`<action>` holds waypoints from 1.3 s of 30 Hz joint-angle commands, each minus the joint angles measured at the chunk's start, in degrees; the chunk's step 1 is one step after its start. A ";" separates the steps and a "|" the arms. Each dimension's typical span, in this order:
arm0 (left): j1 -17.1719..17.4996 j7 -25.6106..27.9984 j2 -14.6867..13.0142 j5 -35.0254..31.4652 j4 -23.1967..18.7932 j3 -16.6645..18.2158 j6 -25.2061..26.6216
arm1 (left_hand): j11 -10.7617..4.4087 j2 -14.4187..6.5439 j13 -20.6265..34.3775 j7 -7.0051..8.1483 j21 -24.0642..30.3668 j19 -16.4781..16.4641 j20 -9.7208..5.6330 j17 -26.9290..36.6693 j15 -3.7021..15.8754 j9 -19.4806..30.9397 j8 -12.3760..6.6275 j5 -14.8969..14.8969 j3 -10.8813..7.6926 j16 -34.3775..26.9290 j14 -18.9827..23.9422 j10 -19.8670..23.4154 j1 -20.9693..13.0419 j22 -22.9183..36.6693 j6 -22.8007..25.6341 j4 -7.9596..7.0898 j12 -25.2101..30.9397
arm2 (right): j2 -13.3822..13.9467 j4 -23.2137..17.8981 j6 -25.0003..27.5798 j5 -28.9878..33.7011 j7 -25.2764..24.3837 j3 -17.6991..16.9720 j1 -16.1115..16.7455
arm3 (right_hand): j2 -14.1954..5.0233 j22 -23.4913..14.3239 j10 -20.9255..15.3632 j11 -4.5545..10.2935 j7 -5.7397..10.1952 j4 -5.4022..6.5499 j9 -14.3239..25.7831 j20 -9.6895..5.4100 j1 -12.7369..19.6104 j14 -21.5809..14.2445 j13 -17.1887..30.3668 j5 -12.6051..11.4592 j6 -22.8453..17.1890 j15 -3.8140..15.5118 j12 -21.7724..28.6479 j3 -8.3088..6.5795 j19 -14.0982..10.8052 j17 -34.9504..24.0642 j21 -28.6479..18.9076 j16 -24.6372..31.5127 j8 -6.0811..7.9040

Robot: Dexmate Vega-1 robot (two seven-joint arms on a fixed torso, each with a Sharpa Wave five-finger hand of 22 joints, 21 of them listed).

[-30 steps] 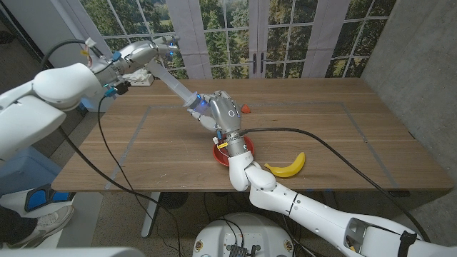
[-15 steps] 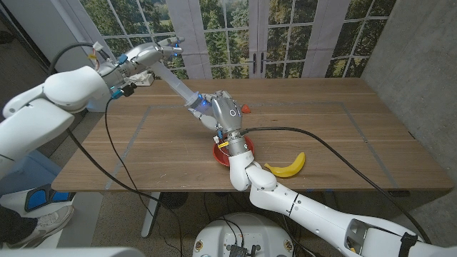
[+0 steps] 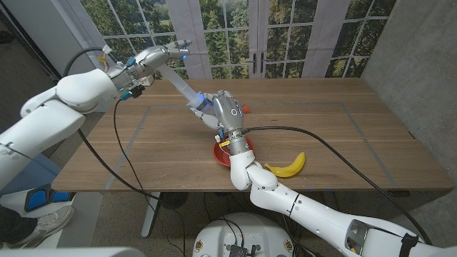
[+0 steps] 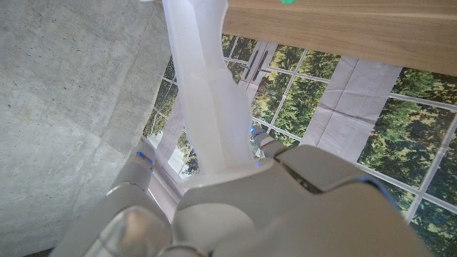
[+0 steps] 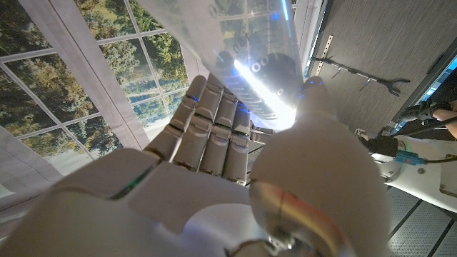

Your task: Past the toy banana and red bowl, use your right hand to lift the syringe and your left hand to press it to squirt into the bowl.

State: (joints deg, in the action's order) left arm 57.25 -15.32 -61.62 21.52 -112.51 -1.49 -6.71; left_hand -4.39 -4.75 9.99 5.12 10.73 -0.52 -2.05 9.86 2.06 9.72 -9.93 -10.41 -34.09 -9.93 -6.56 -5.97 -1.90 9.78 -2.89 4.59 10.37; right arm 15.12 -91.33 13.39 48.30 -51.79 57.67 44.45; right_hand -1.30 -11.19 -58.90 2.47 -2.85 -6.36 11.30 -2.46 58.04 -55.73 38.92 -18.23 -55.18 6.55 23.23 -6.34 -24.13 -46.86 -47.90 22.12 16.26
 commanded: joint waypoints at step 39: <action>-8.02 -4.72 -2.42 2.46 1.38 -11.52 0.33 | -0.10 -2.03 0.14 0.44 0.07 0.92 -2.49 0.11 2.58 0.21 -0.20 -0.43 -0.05 -0.13 -1.14 -1.44 0.66 0.18 -1.50 -0.50 0.15 | -0.25 0.13 -1.22 -1.59 -1.18 -0.90 0.55 | -7.67 0.01 -9.73 9.13 10.26 0.64 0.35 -8.91 7.25 -1.89 0.70 0.23 -10.98 6.42 -0.99 0.19 0.68 -0.83 -0.99 -0.68 -0.40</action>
State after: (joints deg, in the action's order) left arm 50.11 -19.26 -63.91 23.79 -111.06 -11.55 -6.72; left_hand -4.60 -4.53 9.99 5.42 10.74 -0.01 -1.95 9.87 1.95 9.72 -9.93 -10.63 -33.85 -9.93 -7.27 -6.78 -1.68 9.78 -3.80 4.36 10.37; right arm 14.59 -90.77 12.10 46.76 -52.98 56.94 44.69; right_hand -1.32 -11.20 -59.10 2.47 -2.83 -6.13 11.30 -2.55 58.01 -55.80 39.42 -17.90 -55.58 6.49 22.35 -6.10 -23.40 -47.39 -48.55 21.72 15.65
